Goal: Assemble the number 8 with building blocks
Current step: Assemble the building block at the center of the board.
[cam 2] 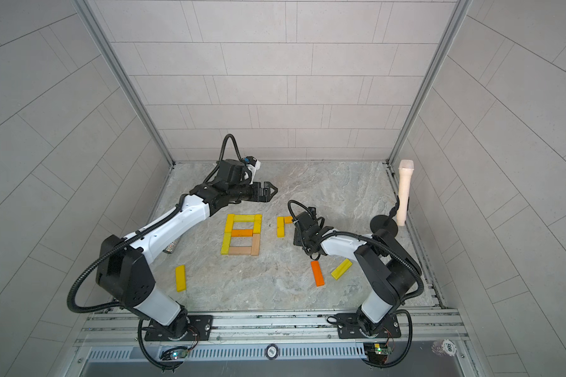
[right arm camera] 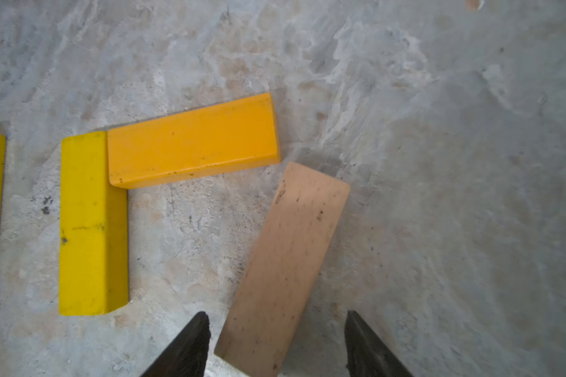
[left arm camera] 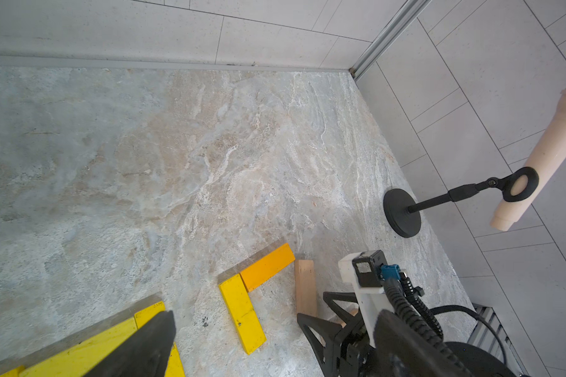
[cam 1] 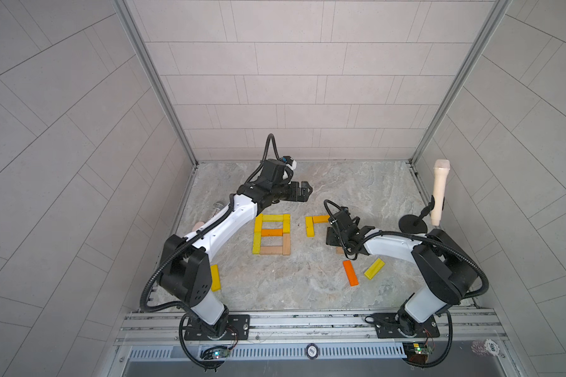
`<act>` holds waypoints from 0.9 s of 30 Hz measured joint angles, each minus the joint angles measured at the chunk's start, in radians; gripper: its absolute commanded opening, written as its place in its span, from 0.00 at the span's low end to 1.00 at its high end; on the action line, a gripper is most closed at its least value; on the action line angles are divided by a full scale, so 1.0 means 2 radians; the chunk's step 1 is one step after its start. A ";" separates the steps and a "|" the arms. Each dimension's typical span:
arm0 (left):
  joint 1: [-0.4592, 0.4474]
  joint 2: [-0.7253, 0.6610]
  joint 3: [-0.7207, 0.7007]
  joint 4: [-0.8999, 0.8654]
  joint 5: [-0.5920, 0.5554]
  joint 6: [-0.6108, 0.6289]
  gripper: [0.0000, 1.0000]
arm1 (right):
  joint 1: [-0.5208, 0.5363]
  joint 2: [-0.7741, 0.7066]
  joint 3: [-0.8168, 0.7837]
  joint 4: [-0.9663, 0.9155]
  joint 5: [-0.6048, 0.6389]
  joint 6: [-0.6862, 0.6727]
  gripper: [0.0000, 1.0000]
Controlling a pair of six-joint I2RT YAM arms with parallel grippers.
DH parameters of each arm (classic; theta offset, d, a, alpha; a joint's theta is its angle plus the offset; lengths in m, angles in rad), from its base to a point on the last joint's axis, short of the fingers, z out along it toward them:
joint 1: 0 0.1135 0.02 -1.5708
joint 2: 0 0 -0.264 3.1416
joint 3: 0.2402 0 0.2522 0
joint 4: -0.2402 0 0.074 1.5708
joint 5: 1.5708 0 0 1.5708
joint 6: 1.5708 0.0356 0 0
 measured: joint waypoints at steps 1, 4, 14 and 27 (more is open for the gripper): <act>0.000 0.000 0.000 0.000 0.000 0.000 1.00 | 0.000 0.003 0.002 0.001 0.003 0.002 0.63; 0.000 0.000 0.000 0.000 0.000 0.000 1.00 | 0.000 0.009 0.007 0.004 0.009 0.011 0.58; 0.002 -0.006 0.000 -0.001 0.000 0.001 1.00 | 0.000 0.005 -0.002 -0.008 0.043 0.030 0.38; 0.003 -0.011 0.000 -0.001 0.000 0.002 1.00 | 0.006 -0.047 -0.040 -0.023 0.009 -0.042 0.30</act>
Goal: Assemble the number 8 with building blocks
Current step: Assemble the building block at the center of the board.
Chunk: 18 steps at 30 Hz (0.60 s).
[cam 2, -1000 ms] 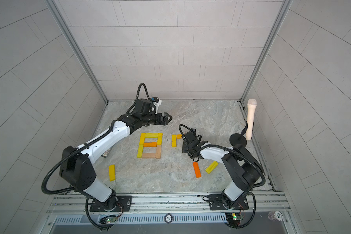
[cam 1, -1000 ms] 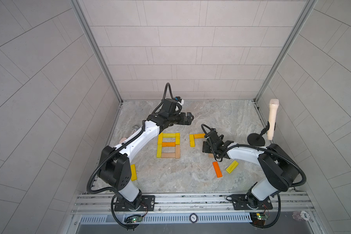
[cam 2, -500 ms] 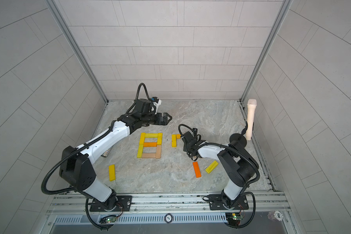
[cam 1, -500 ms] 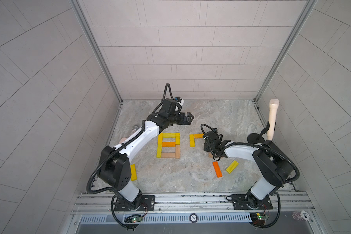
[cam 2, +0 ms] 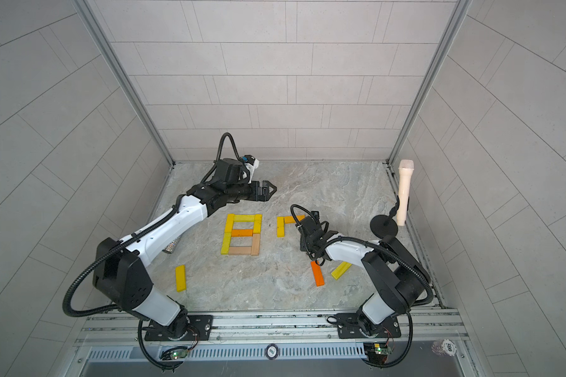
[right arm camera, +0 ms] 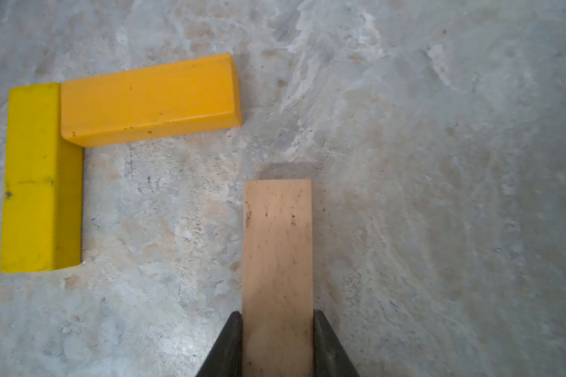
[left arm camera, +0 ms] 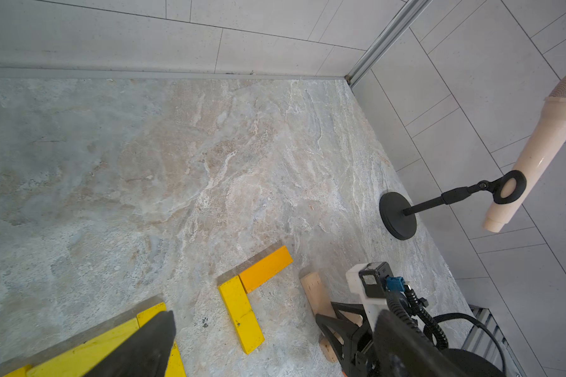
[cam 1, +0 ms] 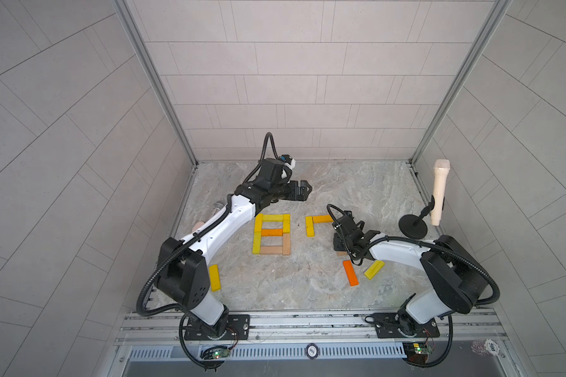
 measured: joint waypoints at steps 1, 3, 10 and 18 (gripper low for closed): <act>0.000 0.000 0.000 0.000 0.000 0.001 1.00 | 0.004 0.000 0.000 0.000 -0.005 -0.007 0.30; 0.000 0.000 0.000 0.000 0.000 0.001 1.00 | 0.012 0.000 0.000 0.000 -0.012 -0.019 0.30; 0.002 -0.001 0.000 0.000 0.000 0.005 1.00 | 0.039 0.017 0.018 -0.003 -0.023 -0.053 0.31; 0.003 -0.002 0.000 -0.002 0.011 0.032 1.00 | 0.040 0.035 0.036 -0.005 -0.033 -0.098 0.35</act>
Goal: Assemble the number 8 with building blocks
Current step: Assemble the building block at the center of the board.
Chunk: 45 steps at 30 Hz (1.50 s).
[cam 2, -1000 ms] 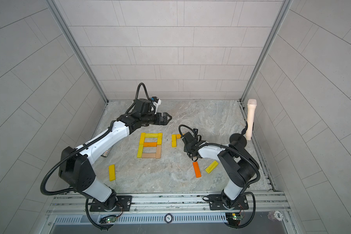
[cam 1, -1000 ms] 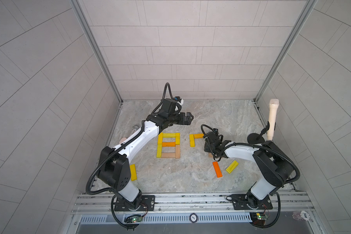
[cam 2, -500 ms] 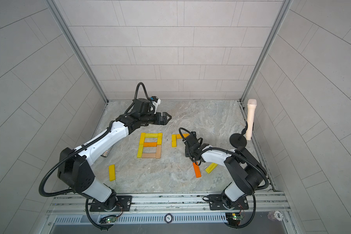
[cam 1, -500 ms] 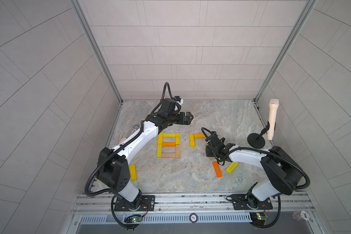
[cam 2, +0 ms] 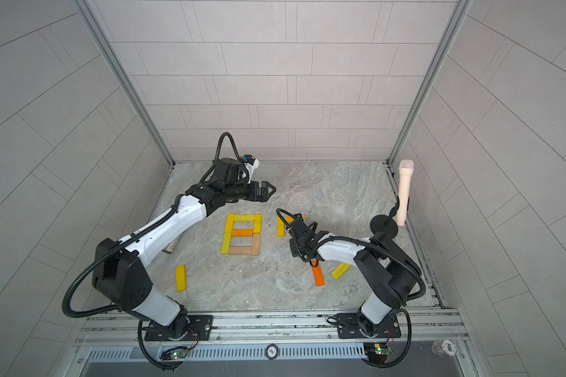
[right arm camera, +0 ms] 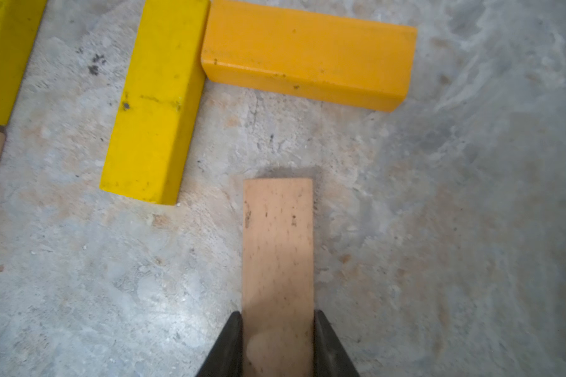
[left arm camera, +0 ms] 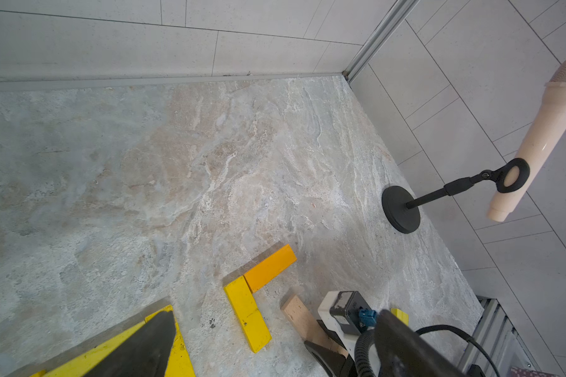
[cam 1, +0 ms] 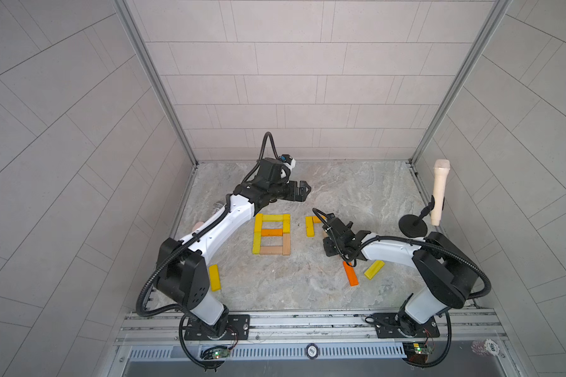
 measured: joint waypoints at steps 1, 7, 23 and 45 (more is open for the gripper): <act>0.000 0.000 0.000 0.000 0.001 0.005 1.00 | 0.000 0.002 0.004 -0.003 -0.002 -0.009 0.36; 0.000 0.005 0.000 0.001 0.008 0.022 1.00 | -0.001 0.008 0.017 -0.027 -0.007 -0.048 0.45; 0.000 0.012 0.000 -0.001 0.014 0.038 1.00 | -0.065 -0.023 -0.017 -0.037 -0.012 -0.031 0.49; -0.026 0.012 0.000 -0.030 0.004 0.066 1.00 | -0.127 -0.050 -0.046 0.025 -0.104 0.044 0.50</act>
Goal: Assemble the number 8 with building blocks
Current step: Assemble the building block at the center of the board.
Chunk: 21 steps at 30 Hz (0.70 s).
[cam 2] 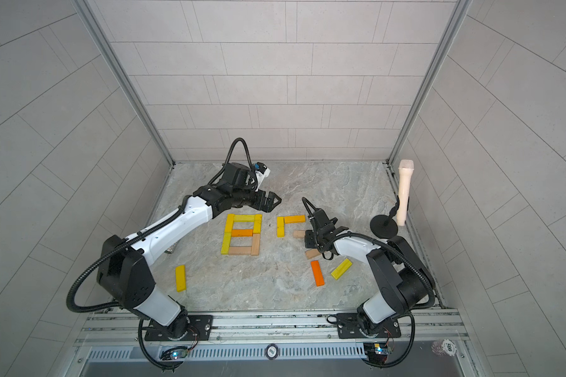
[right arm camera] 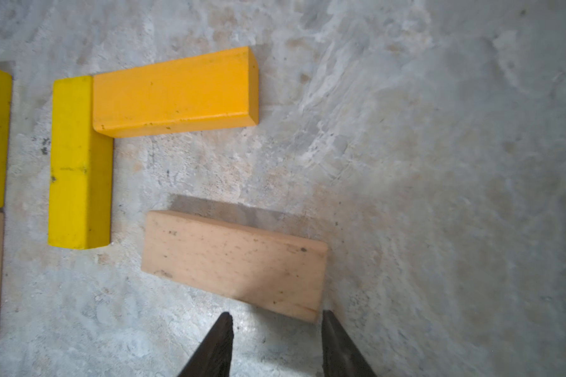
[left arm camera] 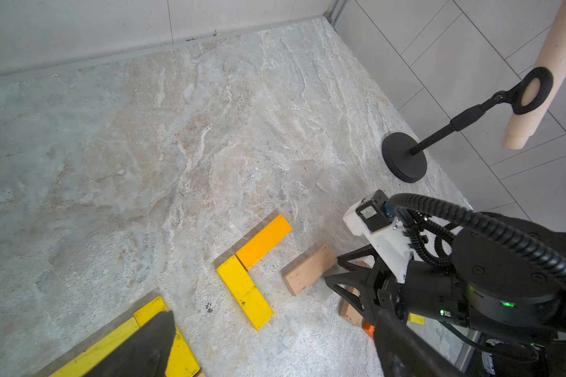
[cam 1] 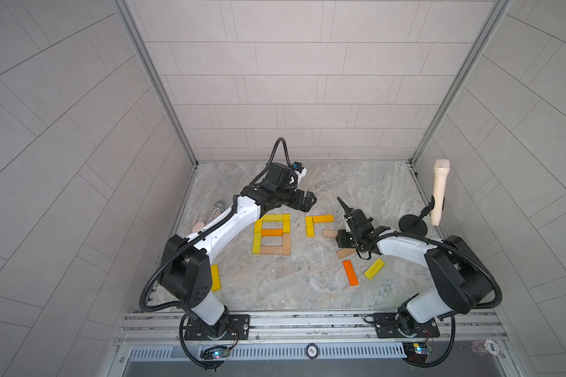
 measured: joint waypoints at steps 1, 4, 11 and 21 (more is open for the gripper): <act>0.000 0.000 0.000 0.000 -0.001 0.000 1.00 | -0.005 -0.002 -0.003 0.005 -0.006 0.003 0.50; 0.000 0.000 0.000 0.000 -0.002 0.000 1.00 | -0.019 -0.003 -0.006 0.014 -0.017 0.014 0.50; 0.000 0.000 0.000 0.000 -0.002 0.001 1.00 | -0.038 -0.001 -0.011 0.041 -0.043 0.032 0.49; 0.000 0.000 0.000 0.000 -0.002 0.001 1.00 | -0.040 0.027 -0.007 0.074 -0.064 0.036 0.43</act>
